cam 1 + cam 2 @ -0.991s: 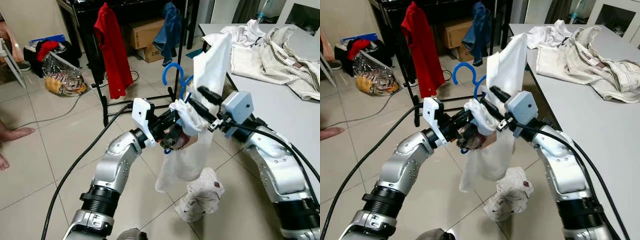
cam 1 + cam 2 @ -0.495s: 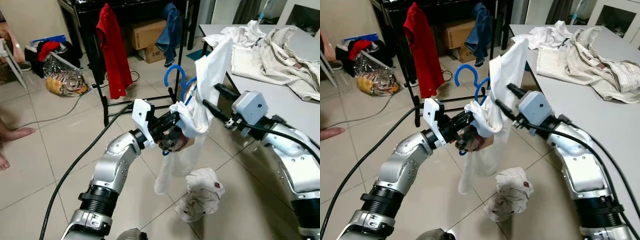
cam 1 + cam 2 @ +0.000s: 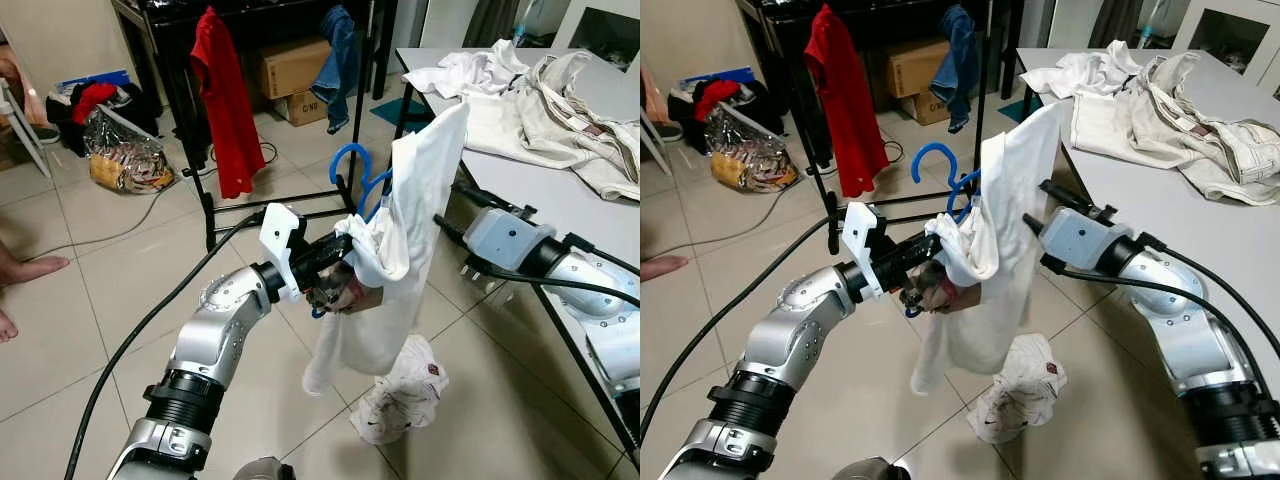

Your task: Hang hanger

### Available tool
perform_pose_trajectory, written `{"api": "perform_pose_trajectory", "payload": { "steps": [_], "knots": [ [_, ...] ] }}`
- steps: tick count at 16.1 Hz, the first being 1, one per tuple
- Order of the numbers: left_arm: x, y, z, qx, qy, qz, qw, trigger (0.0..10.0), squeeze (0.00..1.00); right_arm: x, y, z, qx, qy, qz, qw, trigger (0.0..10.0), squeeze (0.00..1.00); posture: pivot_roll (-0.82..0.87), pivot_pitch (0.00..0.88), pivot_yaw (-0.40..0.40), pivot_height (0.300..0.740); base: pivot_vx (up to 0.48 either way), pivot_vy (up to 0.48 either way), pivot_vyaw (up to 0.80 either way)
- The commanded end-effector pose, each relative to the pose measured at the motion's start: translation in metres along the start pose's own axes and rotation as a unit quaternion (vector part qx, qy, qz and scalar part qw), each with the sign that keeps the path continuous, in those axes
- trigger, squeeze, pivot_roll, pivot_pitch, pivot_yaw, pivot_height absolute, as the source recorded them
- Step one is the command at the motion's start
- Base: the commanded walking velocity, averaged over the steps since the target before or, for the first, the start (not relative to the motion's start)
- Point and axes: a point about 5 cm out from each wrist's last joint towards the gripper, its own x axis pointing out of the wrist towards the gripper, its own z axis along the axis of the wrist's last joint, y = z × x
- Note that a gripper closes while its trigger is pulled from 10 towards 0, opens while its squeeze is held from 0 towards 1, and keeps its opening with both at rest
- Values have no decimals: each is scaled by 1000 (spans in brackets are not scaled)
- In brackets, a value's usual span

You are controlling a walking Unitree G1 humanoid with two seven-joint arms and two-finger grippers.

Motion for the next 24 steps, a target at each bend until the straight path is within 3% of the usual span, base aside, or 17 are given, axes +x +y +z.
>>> {"api": "perform_pose_trajectory", "payload": {
  "steps": [1,7,9,11,17,18,19,20,21,24],
  "knots": [
    [0,-3,5,10,-7,-11,1000,10000,0,-2,-16,0,-34,2,-30,999,10000,0,11,0,47,723,0,0,0],
    [-1,-2,3,10,1,-17,1000,10000,0,-23,-39,-6,-151,17,-55,987,10000,0,-1,0,58,723,0,0,0],
    [0,-4,1,11,12,-27,999,10000,0,-23,-29,-2,-196,7,6,981,10000,0,-8,0,64,723,0,0,0],
    [0,-4,0,23,26,-37,999,10000,0,-23,-15,-5,-207,6,63,976,10000,0,-6,0,62,723,0,0,0],
    [-7,4,5,73,64,-56,994,10000,0,-16,-10,-5,-229,3,96,969,10000,0,9,0,64,723,0,0,0],
    [-8,1,3,81,75,-75,991,10000,0,-14,-13,-3,-231,1,95,968,10000,247,10,0,65,723,0,0,0],
    [-8,-1,2,82,78,-79,990,10000,0,-13,-14,-3,-231,1,93,968,10000,247,10,0,65,723,0,0,0],
    [-8,-2,2,85,84,-88,989,10000,0,-13,-16,-2,-233,0,91,968,10000,557,11,0,65,723,0,0,0],
    [-8,-4,1,88,92,-99,987,10000,0,-13,-17,-1,-235,-1,91,968,10000,741,12,0,64,723,0,0,0],
    [-8,-9,-1,109,109,-133,979,10000,0,-13,-17,-1,-239,-2,92,967,10000,725,9,0,64,723,0,0,0]
  ]
}}
